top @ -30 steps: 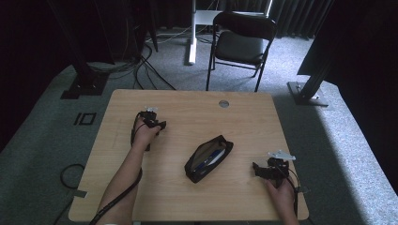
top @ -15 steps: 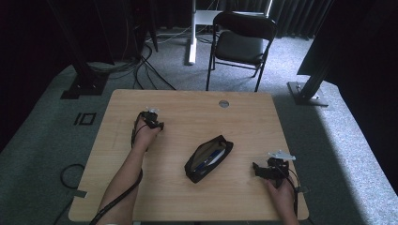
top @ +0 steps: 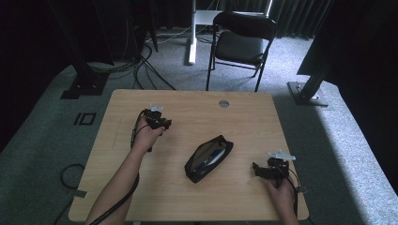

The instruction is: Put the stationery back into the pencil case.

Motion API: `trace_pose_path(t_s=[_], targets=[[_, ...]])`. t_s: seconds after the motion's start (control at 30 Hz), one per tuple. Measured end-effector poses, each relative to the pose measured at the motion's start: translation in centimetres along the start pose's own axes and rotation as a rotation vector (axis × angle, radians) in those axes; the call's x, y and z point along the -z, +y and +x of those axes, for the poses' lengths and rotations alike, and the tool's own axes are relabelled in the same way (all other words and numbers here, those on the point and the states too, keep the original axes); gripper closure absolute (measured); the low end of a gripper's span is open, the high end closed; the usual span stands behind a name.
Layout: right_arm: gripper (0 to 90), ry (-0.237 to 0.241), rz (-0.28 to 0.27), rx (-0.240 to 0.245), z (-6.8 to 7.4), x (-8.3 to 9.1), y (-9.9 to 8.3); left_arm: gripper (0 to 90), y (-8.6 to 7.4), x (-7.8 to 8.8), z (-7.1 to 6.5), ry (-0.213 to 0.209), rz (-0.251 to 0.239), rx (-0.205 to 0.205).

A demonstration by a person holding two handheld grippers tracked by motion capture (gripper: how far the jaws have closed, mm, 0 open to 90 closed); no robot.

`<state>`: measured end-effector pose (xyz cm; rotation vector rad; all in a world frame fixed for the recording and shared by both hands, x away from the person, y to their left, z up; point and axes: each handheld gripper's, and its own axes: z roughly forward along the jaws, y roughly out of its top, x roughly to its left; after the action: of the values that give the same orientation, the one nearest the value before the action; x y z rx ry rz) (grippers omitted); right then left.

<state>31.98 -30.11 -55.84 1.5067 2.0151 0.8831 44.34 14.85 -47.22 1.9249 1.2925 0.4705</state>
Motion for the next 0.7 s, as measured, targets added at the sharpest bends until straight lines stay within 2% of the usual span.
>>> trace_pose_path(t_s=[0.3,0.47,0.7], targets=[[10.6,0.000,0.000,0.000,0.0,0.0,0.0,68.9,1.1,2.0,-4.4,-0.105,-0.044,-0.057],[10.6,0.000,0.000,0.000,0.0,0.0,0.0,68.9,1.2,2.4,-6.6,-0.146,-0.043,-0.096],[10.6,0.000,0.000,0.000,0.0,0.0,0.0,68.8,1.3,2.9,-8.9,-0.200,-0.044,-0.132]])
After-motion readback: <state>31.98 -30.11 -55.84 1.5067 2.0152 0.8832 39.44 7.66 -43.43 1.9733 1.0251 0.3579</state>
